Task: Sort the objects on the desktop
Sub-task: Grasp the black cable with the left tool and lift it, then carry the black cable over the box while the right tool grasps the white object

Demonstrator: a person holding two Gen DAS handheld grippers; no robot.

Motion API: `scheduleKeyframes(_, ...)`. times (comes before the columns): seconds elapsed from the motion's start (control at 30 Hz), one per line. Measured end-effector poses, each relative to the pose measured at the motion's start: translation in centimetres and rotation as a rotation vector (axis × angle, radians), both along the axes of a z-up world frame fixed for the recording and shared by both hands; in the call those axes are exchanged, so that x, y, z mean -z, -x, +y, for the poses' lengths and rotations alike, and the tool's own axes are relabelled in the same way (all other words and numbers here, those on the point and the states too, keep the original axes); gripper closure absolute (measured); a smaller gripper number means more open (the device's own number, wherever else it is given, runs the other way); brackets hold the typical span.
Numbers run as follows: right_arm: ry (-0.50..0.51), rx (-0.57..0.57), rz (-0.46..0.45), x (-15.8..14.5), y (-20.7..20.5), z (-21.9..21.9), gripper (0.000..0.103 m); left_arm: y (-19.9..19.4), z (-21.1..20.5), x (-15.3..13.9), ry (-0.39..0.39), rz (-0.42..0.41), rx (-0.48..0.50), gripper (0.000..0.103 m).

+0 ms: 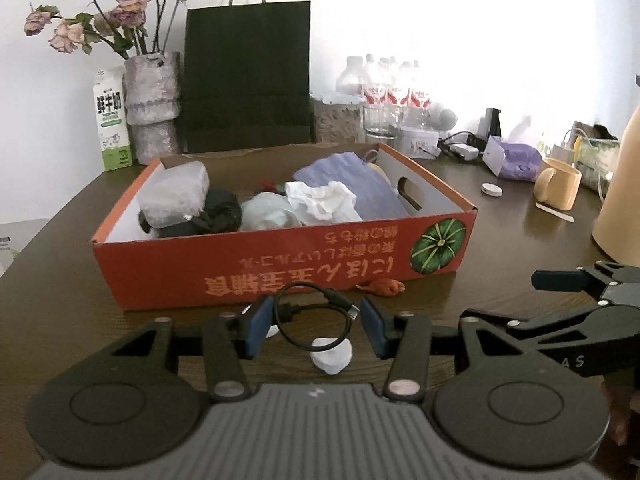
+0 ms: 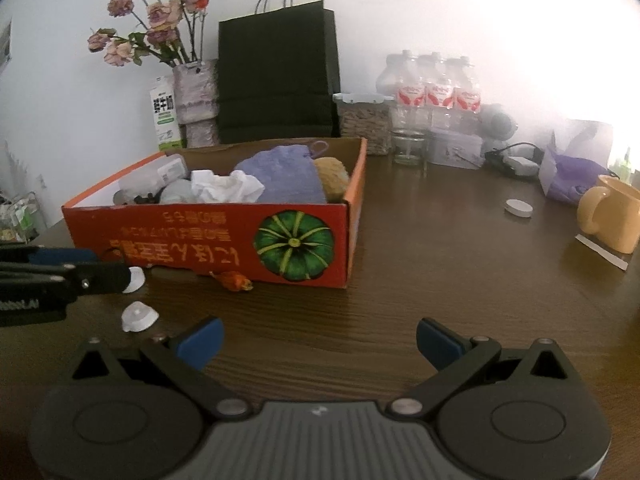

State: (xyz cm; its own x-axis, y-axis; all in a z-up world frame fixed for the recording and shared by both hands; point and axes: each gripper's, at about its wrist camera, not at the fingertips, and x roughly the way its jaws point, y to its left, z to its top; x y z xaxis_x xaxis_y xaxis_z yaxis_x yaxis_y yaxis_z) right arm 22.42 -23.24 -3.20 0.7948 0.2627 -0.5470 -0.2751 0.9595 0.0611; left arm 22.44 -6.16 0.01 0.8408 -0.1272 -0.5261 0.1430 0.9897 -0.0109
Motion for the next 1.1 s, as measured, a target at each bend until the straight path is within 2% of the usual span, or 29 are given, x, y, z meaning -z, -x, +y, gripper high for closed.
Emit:
scheduleKeyframes(0.23,0.011,-0.049,-0.003,-0.6,0.2,2.6,0.0,0.8,3.1,-0.4,0.019,-0.016,-0.047,0.054)
scheduleKeyframes(0.47,0.033,-0.127,0.013,-0.8,-0.1,7.2,0.0,1.0,6.5,-0.1,0.045,-0.009,-0.089,0.055)
scheduleKeyframes(0.73,0.057,-0.189,0.056,-0.1,-0.3,11.5,0.014,1.3,9.3,0.2,0.084,-0.01,-0.11,0.056)
scheduleKeyframes(0.83,0.081,-0.191,0.086,0.5,-0.4,12.2,0.035,1.5,9.9,0.2,0.092,-0.015,-0.115,0.056)
scheduleKeyframes(0.97,0.072,-0.177,0.081,0.5,-0.4,12.3,0.047,1.7,10.2,0.4,0.101,-0.013,-0.121,0.056)
scheduleKeyframes(1.03,0.072,-0.177,0.071,0.5,-0.2,12.3,0.061,1.8,10.3,0.5,0.103,-0.011,-0.122,0.056)
scheduleKeyframes(1.07,0.068,-0.175,0.069,0.5,-0.1,12.3,0.074,1.8,10.2,0.5,0.104,-0.01,-0.121,0.056)
scheduleKeyframes(1.1,0.066,-0.174,0.068,0.4,-0.1,12.3,0.077,1.9,10.2,0.5,0.105,-0.01,-0.12,0.056)
